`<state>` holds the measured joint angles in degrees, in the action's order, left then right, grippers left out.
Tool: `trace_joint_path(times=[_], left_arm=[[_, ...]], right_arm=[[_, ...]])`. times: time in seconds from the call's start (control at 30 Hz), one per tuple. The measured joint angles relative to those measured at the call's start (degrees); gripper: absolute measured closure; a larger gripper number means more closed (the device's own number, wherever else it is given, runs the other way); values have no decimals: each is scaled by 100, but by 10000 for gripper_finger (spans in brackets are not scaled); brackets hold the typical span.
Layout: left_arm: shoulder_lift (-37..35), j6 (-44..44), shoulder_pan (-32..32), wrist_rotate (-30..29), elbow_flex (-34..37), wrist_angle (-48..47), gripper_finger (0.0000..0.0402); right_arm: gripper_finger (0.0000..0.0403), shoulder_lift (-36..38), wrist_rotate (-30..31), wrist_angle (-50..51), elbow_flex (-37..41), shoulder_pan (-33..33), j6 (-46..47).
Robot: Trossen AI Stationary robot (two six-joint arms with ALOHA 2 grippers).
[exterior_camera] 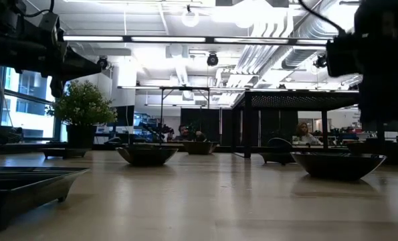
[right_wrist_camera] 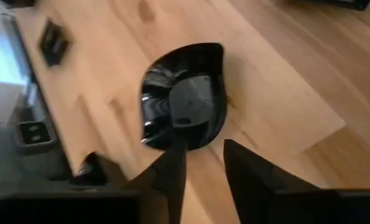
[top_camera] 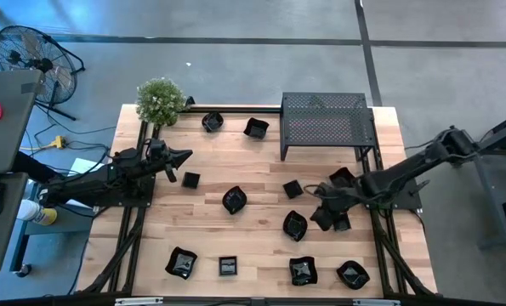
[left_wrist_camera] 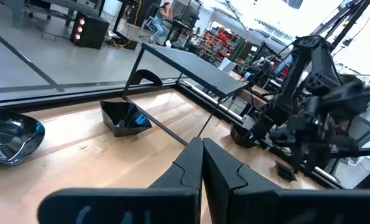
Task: Pick & Place Mini shaped plates
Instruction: Put the black leaf-shaped plate on the shelf
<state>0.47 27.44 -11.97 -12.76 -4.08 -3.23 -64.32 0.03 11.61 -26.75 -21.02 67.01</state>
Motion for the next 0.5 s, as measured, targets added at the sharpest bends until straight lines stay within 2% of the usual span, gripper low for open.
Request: trace_joint_path(times=[0.1, 0.23, 0.5], left_arm=[[0, 0, -1, -33, 0, 1, 401], [0, 2, 0, -48, 0, -48, 401], [0, 151, 0, -45, 0, -124, 401]], right_arm=[[277, -384, 116, -222, -8, 11, -72], [275, -931, 83, -787, -11, 141, -220], [318, -1753, -69, -1363, -18, 343, -147]])
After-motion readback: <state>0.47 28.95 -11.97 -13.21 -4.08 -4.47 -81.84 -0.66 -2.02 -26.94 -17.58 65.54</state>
